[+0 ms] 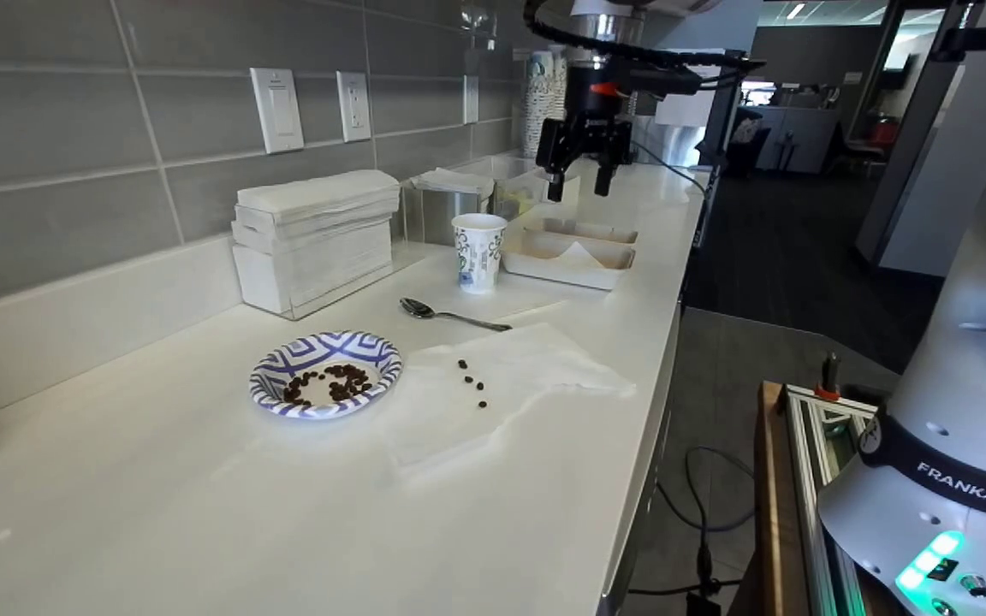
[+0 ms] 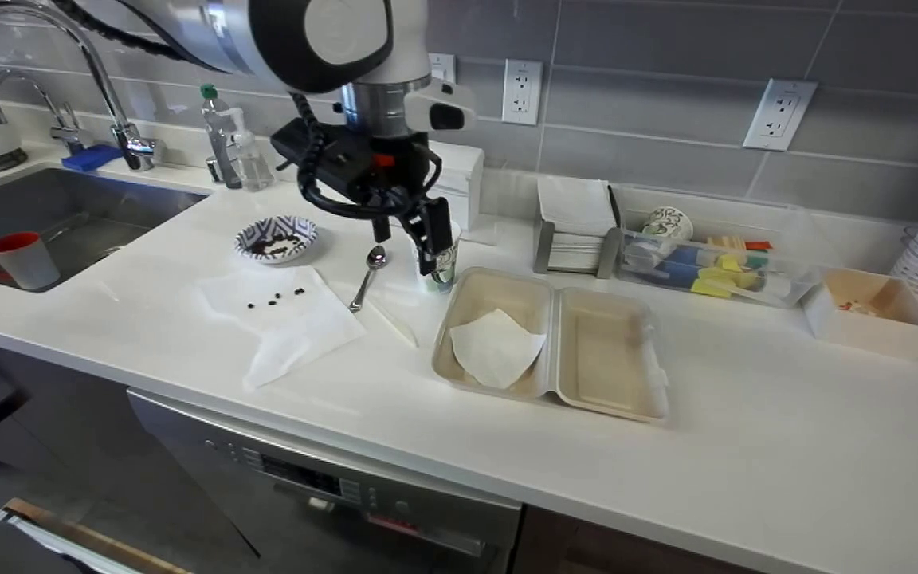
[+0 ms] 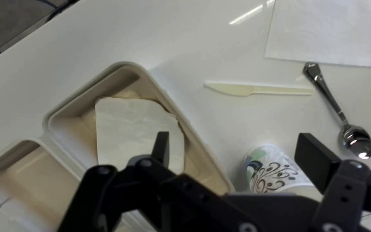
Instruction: Put one paper towel in the cup
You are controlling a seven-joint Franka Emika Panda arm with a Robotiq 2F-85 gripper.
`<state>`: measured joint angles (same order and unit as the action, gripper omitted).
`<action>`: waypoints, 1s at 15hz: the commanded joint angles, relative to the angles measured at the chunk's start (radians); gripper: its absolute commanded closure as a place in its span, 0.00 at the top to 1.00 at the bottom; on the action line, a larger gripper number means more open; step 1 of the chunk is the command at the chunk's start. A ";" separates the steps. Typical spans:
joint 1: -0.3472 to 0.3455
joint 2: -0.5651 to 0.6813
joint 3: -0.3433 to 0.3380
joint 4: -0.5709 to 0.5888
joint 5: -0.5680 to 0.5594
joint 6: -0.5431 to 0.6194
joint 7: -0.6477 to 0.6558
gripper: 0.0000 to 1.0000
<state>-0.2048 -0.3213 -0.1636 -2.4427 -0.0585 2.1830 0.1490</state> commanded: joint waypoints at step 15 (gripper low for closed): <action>-0.066 0.351 -0.096 0.120 0.049 0.248 0.135 1.00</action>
<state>-0.2699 -0.0196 -0.2527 -2.3306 -0.0436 2.3704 0.2980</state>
